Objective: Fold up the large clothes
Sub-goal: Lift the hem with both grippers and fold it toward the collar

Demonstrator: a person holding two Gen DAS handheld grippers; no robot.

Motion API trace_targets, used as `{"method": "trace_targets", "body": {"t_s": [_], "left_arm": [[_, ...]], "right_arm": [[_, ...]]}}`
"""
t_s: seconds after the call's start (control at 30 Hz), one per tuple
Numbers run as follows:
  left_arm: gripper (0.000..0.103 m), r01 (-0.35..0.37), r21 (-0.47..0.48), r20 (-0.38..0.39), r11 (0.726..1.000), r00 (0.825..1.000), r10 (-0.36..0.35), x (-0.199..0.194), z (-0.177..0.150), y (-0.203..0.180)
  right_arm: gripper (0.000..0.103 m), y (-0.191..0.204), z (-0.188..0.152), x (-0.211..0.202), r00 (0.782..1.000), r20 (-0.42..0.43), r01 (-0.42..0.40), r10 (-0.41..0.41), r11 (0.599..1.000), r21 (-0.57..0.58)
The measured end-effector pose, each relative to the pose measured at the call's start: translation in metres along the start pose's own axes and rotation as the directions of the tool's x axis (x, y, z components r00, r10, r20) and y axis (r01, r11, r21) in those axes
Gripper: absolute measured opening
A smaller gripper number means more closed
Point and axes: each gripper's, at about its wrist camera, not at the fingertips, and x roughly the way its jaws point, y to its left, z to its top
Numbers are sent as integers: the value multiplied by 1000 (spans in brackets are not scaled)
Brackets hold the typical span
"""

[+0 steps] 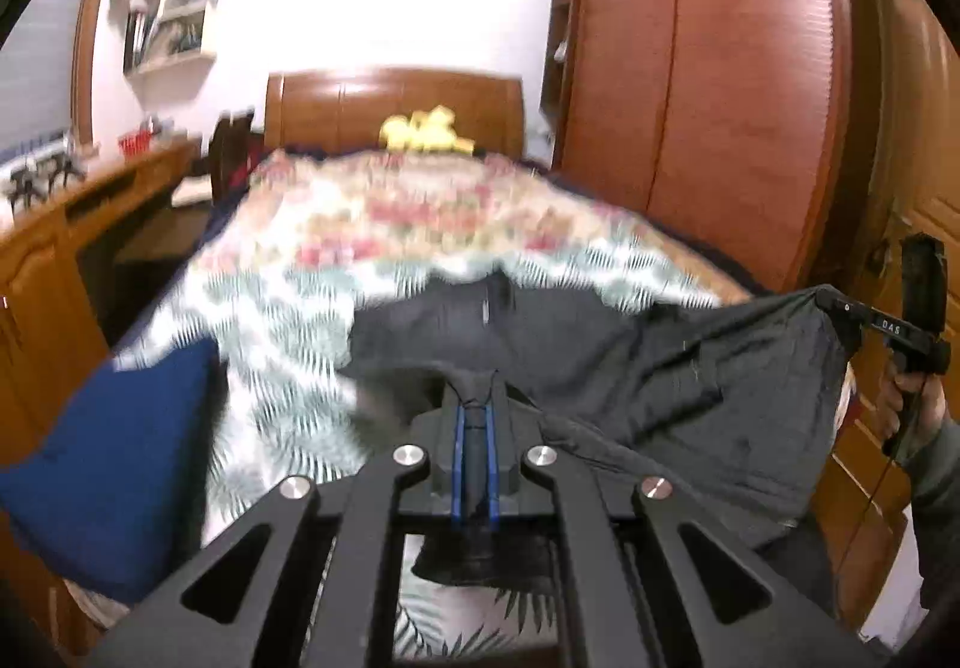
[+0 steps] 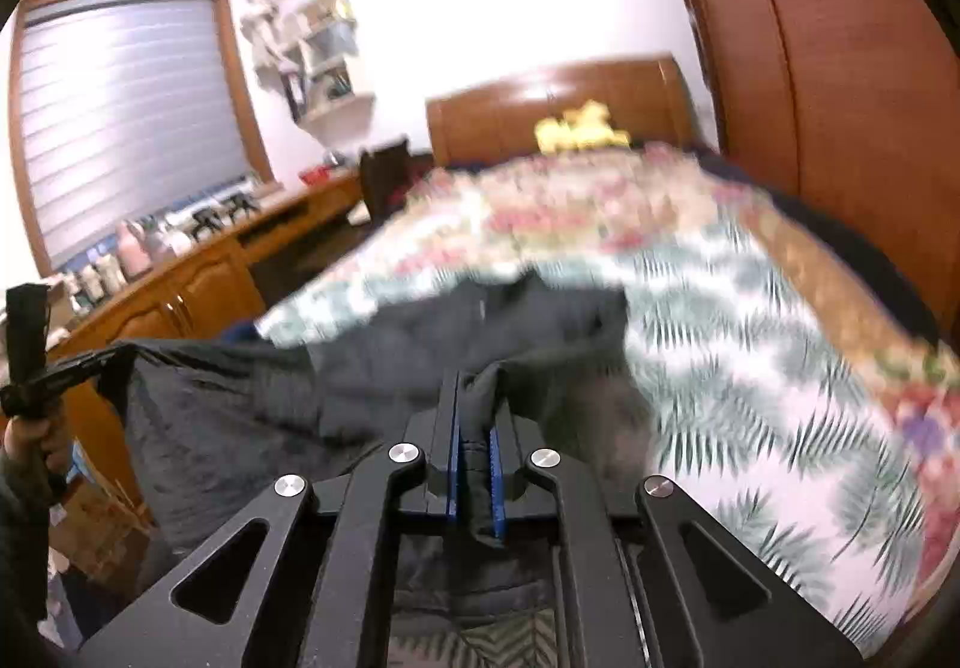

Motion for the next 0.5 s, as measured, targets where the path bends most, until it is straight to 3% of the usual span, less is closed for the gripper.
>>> {"method": "trace_targets", "body": {"t_s": [0.1,0.3,0.4,0.5], "left_arm": [[2,-1,31,60,1000,998,-1,-28,30,-10],[2,4,62,184,998,983,-15,-89,57,-21],[2,-11,52,193,999,981,1,-96,59,-19],[2,-35,49,155,998,988,28,-79,51,-13]], "right_arm": [[5,13,26,-32,998,67,-11,13,1000,-30],[5,34,67,-98,983,181,0,18,996,-95],[5,41,71,-119,976,217,9,16,993,-114],[5,39,61,-110,982,187,35,-10,991,-129]]}}
